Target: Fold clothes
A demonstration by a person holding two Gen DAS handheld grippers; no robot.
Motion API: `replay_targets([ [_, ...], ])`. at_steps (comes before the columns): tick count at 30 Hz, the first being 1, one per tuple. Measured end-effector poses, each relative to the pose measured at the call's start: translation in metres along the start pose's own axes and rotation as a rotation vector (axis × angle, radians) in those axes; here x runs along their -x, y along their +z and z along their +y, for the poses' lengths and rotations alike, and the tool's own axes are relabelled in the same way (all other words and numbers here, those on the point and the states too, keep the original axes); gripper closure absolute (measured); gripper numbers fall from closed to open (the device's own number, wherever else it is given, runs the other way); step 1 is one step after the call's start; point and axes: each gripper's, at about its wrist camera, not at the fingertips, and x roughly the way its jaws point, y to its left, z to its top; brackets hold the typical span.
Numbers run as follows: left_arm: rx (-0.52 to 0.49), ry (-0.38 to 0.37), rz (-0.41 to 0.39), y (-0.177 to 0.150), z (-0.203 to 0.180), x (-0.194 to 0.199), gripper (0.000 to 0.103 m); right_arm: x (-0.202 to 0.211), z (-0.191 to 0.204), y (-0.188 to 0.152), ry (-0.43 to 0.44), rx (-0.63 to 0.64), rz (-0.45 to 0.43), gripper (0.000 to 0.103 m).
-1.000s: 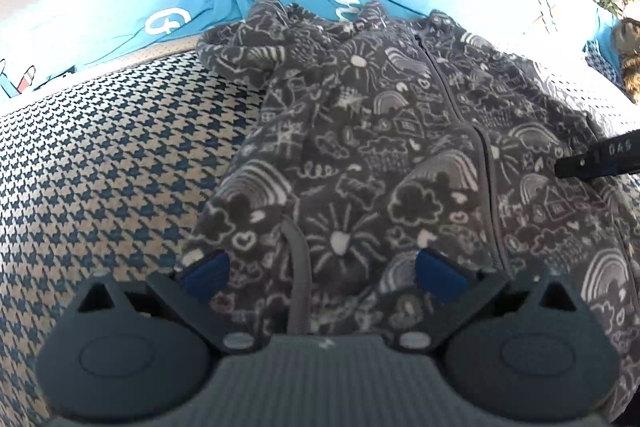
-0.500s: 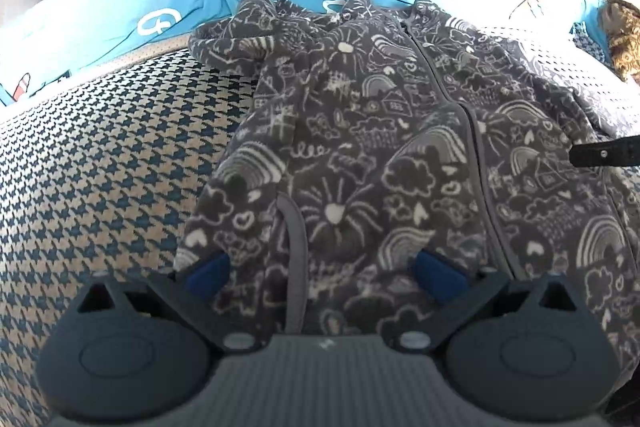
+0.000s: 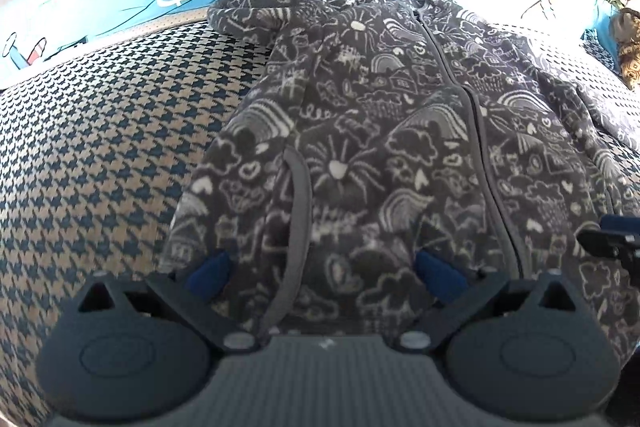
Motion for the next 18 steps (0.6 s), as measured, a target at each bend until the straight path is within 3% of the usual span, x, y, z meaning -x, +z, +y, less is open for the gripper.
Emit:
replay_targets([
  [9, -0.032, 0.01, 0.011, -0.018, -0.009, 0.013, 0.0, 0.012, 0.005, -0.021, -0.013, 0.002, 0.012, 0.064],
  [18, 0.024, -0.026, -0.02, -0.011, -0.003, 0.022, 0.0, 0.016, 0.003, -0.013, 0.041, -0.044, -0.013, 0.064],
])
